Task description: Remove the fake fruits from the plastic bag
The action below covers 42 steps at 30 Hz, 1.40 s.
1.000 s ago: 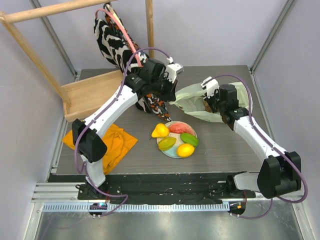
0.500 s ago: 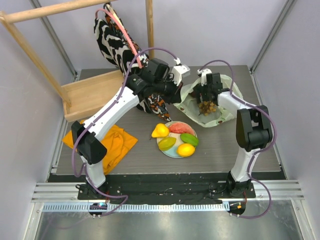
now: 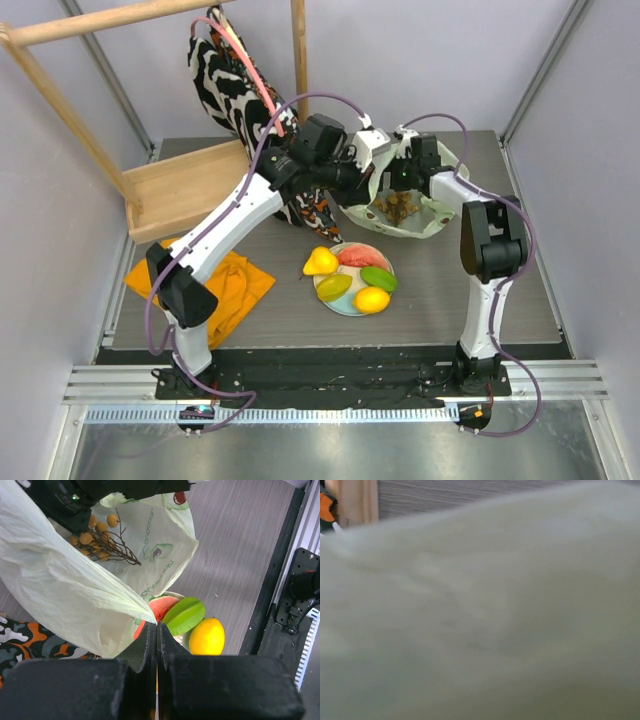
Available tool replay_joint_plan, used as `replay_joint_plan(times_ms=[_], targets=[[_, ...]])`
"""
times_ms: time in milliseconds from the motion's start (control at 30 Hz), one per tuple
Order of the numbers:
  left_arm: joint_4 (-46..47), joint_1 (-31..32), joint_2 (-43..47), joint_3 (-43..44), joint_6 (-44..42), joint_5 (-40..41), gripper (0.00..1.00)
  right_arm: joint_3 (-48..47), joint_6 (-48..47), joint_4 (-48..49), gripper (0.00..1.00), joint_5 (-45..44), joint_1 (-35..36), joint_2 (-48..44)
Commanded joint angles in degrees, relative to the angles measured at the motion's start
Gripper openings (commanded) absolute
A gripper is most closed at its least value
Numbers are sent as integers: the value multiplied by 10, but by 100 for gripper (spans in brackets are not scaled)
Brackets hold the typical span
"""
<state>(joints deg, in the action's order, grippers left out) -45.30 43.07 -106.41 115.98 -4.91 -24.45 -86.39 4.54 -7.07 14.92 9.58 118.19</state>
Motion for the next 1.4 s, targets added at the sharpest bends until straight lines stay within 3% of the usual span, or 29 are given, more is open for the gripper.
replay_joint_plan(times_ms=[0,267,467,533,667,767,833,967,1200,1367], targets=[[-5,3,-10,6,9,5,0,-56,48,31,100,67,12,36],[-7,5,-22,0,8,6,0,-114,87,67,100,105,44,101],[-10,17,-18,-8,6,23,0,-150,149,173,100,118,62,160],[-12,19,-13,-14,1,32,0,-184,164,169,99,122,65,184],[-16,22,-7,-18,-7,45,0,-225,159,166,84,137,70,208],[-15,23,-10,-16,-10,51,0,-203,154,167,67,146,67,196],[-14,25,-13,-13,-10,53,0,-189,154,168,58,145,63,181],[-4,25,-27,9,-7,77,0,-150,144,152,49,150,46,138],[24,6,-39,34,4,144,0,-35,84,117,48,204,-8,-27],[41,-26,-47,48,19,150,0,45,4,10,47,241,-24,-148]])
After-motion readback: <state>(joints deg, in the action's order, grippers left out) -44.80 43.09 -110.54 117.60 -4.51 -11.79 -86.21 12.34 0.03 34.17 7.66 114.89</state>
